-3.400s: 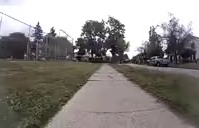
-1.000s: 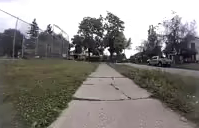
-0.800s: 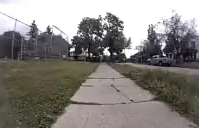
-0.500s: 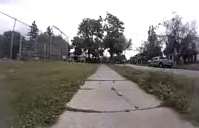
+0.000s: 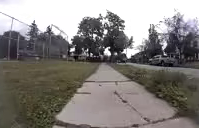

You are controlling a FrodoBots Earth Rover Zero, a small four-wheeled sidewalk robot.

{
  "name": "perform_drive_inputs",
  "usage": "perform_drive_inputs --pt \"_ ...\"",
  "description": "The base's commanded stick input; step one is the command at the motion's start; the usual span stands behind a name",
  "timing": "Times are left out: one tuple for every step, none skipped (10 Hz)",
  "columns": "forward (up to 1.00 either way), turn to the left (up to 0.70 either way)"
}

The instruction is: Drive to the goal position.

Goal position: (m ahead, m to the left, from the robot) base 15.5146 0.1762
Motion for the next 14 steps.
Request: perform_drive_inputs --pt "0.70 0.00" --pt "0.70 0.00" --pt "0.70 0.00" --pt "0.70 0.00" --pt "0.70 0.00" --pt "0.70 0.00" --pt "0.70 0.00" --pt "0.70 0.00" --pt "0.70 0.00" --pt "0.70 0.00" --pt "0.70 0.00" --pt "0.70 0.00" --pt "0.70 0.00" --pt "0.70 0.00"
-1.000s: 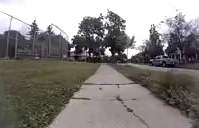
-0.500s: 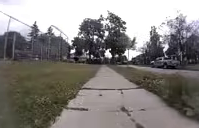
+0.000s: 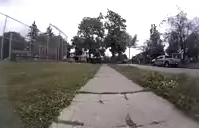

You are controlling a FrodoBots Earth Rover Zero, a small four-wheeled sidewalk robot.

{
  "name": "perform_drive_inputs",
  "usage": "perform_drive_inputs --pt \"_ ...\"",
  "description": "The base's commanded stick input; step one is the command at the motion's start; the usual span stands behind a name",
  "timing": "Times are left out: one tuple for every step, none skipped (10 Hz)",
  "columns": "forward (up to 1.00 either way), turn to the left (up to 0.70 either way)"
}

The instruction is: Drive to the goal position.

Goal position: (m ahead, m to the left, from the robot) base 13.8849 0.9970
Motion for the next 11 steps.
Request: perform_drive_inputs --pt "0.70 0.00" --pt "0.70 0.00" --pt "0.70 0.00" --pt "0.70 0.00" --pt "0.70 0.00" --pt "0.70 0.00" --pt "0.70 0.00" --pt "0.70 -0.05" --pt "0.70 -0.12" --pt "0.70 -0.24" --pt "0.70 -0.35"
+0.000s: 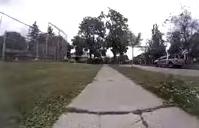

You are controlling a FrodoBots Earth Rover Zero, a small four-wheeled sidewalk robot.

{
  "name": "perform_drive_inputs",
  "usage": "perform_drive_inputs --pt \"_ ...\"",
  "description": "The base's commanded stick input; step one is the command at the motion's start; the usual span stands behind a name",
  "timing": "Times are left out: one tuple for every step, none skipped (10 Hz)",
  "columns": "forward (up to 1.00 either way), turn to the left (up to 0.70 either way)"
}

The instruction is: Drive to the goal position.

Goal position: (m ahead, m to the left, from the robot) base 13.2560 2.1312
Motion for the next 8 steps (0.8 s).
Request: perform_drive_inputs --pt "0.70 -0.35" --pt "0.70 -0.35" --pt "0.70 -0.35" --pt "0.70 -0.35" --pt "0.70 -0.15" --pt "0.70 -0.03" --pt "0.70 0.00" --pt "0.70 0.00"
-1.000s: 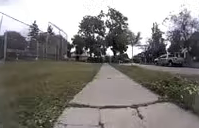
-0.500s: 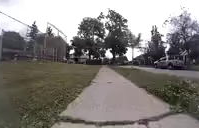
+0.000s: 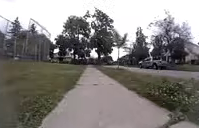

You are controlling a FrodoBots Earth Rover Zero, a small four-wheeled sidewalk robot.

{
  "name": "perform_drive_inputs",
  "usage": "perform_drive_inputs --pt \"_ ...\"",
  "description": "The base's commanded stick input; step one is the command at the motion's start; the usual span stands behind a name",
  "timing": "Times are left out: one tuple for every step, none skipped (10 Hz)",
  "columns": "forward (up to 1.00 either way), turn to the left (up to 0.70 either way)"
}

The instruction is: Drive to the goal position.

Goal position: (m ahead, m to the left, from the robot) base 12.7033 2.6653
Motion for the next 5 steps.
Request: perform_drive_inputs --pt "0.70 0.00" --pt "0.70 0.00" --pt "0.70 0.00" --pt "0.70 0.00" --pt "0.70 0.00"
